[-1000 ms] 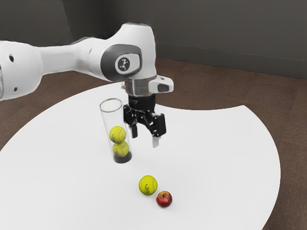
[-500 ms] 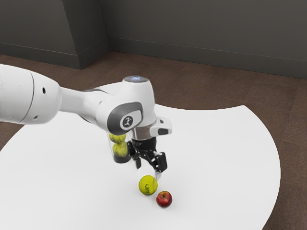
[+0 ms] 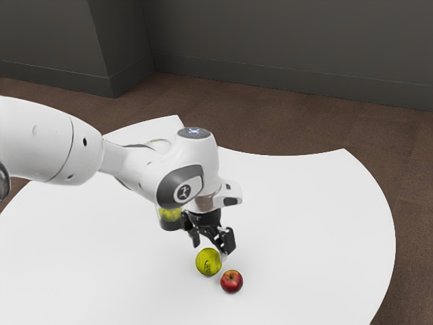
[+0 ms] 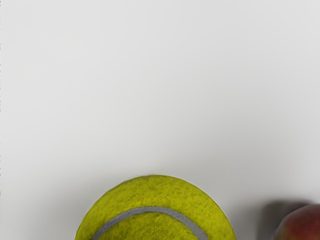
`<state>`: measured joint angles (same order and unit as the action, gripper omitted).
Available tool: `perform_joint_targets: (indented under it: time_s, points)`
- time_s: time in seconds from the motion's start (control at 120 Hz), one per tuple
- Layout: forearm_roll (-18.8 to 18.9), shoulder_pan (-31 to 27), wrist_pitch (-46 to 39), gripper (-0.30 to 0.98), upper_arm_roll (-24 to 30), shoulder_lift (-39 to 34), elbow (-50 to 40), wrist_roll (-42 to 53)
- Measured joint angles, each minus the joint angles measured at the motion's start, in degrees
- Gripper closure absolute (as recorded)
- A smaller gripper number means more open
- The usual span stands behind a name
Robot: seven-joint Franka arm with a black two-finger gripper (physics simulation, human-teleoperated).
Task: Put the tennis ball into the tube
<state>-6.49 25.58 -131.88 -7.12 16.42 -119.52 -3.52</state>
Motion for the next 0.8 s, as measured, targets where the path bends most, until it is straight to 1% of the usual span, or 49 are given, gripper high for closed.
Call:
perform_joint_targets:
  time_s: [0.367, 0.633, 0.683, 0.8]
  points:
    - [-0.93, -0.11, -1.25, 0.02, 0.00, 2.90, 0.00, -0.24]
    - [-2.75, -0.08, -1.60, 0.02, 0.00, 3.83, -0.74, -0.37]
    - [-2.88, -0.03, -1.70, 0.04, 0.00, 3.82, -0.73, -0.39]
    - [-3.05, 0.00, -1.87, 0.14, 0.00, 3.81, -0.73, -0.42]
